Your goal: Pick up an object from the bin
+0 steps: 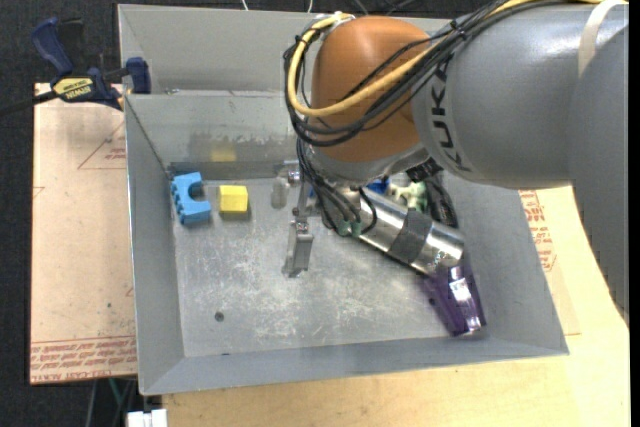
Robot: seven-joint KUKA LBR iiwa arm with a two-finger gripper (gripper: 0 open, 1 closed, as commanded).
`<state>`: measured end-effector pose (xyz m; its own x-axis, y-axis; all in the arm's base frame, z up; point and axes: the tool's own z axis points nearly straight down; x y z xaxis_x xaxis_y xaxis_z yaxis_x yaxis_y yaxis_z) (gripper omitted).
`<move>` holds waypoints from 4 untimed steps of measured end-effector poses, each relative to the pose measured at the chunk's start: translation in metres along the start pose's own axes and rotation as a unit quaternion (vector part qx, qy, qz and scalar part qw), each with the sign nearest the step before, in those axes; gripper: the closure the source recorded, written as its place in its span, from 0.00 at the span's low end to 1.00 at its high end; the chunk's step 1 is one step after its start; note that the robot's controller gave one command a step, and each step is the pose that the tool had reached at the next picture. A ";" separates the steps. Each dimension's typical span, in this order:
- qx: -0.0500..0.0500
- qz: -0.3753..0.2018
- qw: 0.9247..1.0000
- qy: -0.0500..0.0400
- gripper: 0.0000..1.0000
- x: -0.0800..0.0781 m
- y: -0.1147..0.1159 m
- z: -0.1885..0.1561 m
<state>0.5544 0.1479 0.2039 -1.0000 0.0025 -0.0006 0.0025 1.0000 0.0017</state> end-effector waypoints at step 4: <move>-0.001 -0.047 0.999 -0.004 1.00 -0.091 -0.029 0.028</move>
Offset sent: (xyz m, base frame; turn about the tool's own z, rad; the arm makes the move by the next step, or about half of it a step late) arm -0.0555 -0.0471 -0.0169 -0.1125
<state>0.6456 0.1183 0.1761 -0.9957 -0.0922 -0.0098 -0.0922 0.9957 0.0040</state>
